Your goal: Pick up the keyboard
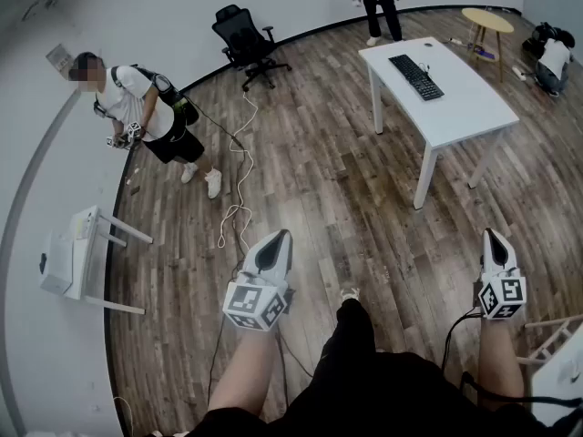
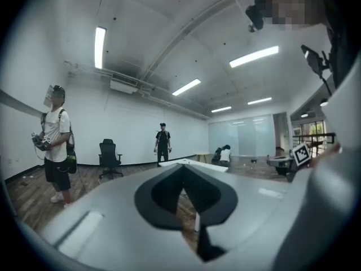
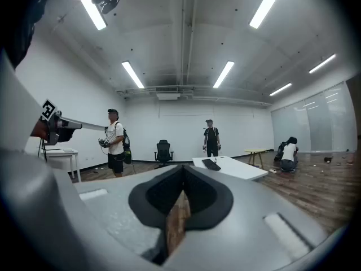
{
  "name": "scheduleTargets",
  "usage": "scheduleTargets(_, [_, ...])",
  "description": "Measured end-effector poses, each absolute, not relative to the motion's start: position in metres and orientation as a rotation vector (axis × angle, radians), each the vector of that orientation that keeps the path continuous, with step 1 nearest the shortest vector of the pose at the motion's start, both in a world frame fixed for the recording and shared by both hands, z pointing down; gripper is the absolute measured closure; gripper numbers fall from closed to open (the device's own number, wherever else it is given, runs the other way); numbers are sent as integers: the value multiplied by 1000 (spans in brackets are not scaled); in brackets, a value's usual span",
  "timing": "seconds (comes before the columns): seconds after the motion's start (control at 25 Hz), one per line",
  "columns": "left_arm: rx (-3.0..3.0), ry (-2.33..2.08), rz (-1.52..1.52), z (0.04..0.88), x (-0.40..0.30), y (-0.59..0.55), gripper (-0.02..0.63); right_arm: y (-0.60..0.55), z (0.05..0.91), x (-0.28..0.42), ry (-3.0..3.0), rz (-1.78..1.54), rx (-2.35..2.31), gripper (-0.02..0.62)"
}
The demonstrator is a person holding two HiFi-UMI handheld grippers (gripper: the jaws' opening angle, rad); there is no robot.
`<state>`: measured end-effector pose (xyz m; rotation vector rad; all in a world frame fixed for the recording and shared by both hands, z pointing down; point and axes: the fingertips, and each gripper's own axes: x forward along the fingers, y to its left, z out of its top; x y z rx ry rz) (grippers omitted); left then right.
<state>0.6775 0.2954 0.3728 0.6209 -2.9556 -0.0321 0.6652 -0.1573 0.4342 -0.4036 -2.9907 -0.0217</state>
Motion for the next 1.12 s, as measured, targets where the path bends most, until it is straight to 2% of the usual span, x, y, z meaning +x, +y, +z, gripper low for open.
scheduleTargets(0.64, [685, -2942, -104, 383, 490, 355, 604, -93, 418, 492, -2988, -120, -328, 594])
scheduleTargets(0.88, [777, -2972, -29, 354, 408, 375, 604, -61, 418, 416, -3000, -101, -295, 594])
scheduleTargets(1.12, [797, -2972, -14, 352, 351, 398, 604, -44, 424, 374, -2998, -89, -270, 594])
